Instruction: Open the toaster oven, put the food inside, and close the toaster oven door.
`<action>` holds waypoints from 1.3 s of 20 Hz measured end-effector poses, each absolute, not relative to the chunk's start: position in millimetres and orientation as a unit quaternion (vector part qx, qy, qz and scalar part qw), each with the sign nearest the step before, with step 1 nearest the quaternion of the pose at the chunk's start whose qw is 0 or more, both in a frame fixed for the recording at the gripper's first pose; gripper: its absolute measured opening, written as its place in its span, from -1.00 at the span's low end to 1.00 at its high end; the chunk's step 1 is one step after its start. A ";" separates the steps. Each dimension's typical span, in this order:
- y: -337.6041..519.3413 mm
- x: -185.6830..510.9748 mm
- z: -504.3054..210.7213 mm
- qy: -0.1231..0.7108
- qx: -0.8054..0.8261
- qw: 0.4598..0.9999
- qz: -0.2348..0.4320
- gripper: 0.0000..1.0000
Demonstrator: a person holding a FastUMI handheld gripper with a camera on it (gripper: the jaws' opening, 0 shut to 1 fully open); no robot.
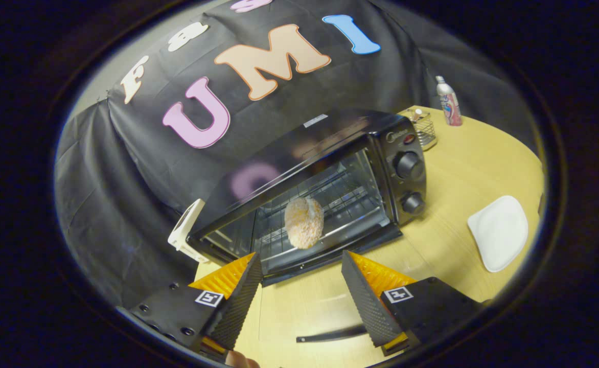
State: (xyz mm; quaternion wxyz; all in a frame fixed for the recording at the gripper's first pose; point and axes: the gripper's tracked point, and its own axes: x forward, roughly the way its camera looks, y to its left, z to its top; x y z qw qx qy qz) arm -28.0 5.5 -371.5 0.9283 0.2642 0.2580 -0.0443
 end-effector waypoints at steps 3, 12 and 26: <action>9.5 -58.6 -369.0 0.265 0.244 0.932 -0.035 0.95; 8.1 -137.5 -413.6 0.351 0.146 0.924 -0.031 0.97; 4.5 -169.3 -505.9 0.458 0.008 0.889 -0.020 0.98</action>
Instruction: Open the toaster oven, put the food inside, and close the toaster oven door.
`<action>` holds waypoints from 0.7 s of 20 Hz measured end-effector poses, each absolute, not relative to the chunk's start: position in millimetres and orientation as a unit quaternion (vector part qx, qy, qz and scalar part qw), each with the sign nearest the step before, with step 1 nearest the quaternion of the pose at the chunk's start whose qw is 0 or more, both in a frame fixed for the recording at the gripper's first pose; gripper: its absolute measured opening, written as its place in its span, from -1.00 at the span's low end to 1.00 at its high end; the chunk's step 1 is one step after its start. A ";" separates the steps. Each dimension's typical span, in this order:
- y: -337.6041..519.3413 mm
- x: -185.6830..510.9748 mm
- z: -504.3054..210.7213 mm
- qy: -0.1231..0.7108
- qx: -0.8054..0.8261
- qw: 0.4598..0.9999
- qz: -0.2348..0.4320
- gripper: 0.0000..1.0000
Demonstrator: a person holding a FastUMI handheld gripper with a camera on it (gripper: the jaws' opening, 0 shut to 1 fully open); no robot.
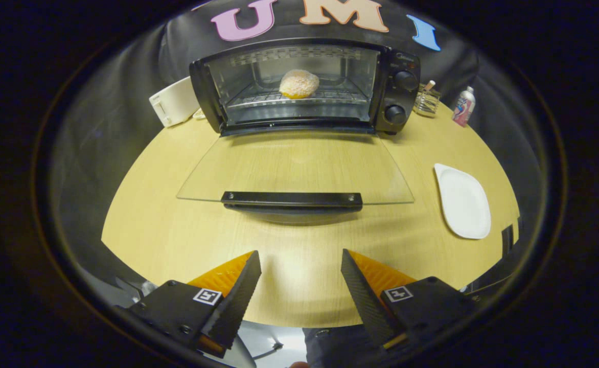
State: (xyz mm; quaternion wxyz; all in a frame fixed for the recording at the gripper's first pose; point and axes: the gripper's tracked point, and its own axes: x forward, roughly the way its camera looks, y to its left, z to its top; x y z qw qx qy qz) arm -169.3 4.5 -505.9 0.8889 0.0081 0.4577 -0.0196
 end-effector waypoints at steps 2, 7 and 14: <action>6.5 -163.4 -509.9 0.459 0.008 0.888 -0.021 0.98; 2.2 -140.8 -505.2 0.445 0.025 0.895 -0.035 0.98; -2.2 -133.0 -483.2 0.430 0.020 0.902 -0.036 0.98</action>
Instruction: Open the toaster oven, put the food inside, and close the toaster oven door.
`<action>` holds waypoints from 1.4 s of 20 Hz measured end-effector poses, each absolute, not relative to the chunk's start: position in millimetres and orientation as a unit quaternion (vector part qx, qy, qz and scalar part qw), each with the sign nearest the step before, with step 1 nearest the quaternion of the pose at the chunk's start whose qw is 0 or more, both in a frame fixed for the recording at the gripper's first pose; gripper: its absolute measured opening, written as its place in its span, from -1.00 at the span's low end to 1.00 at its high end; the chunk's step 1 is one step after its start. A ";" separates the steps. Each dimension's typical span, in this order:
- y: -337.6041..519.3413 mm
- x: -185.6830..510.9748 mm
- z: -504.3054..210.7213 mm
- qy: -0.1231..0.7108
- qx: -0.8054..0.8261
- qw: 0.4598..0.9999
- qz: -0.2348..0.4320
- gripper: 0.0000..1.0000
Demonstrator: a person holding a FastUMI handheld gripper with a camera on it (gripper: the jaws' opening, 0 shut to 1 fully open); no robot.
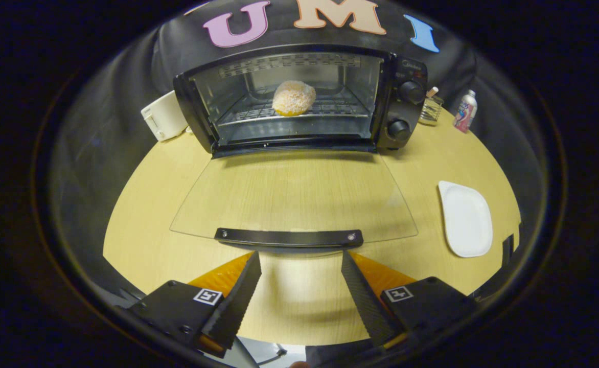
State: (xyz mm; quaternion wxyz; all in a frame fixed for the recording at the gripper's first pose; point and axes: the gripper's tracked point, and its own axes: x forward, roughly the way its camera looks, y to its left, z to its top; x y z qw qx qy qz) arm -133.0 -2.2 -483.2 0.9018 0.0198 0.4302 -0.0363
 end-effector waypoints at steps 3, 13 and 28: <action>-3.3 -125.0 -465.0 0.406 0.029 0.913 -0.043 0.98; -3.5 -87.1 -387.6 0.325 0.032 0.945 -0.038 0.97; 2.3 5.0 -320.0 0.238 0.077 0.967 -0.048 0.96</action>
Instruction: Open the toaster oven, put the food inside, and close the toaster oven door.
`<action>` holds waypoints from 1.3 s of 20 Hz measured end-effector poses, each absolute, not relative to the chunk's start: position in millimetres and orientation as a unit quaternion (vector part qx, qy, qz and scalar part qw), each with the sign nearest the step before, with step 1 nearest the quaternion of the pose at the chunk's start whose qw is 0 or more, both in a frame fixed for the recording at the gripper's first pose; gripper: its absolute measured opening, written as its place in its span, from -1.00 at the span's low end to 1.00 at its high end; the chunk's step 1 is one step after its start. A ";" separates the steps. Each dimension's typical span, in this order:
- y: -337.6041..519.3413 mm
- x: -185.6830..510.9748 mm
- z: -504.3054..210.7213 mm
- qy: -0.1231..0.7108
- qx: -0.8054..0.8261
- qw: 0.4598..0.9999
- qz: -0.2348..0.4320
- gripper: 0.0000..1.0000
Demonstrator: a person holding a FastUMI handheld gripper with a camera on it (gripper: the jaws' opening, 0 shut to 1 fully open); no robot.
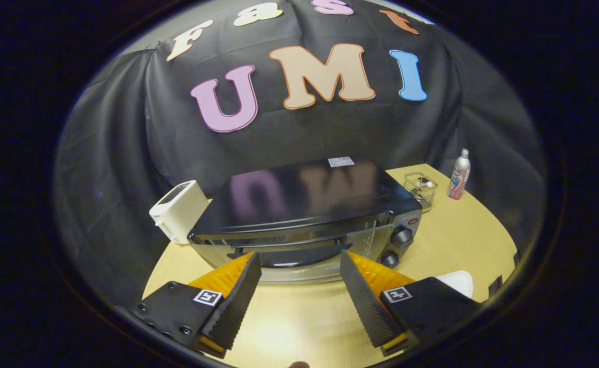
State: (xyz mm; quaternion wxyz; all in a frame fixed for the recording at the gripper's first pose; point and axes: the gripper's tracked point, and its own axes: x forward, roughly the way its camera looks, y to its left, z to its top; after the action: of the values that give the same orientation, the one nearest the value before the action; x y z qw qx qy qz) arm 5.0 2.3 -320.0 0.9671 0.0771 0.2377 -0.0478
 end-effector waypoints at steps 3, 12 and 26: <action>-3.3 9.4 -311.3 0.229 0.072 0.970 -0.050 0.96; -52.3 3.6 -201.5 0.137 0.043 0.986 -0.083 0.96; -130.1 10.5 60.2 -0.027 -0.003 0.992 -0.119 0.95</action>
State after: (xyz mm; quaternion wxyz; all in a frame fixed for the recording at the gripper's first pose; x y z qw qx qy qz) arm 10.5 -130.1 60.2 0.9925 -0.0034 -0.0267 -0.1194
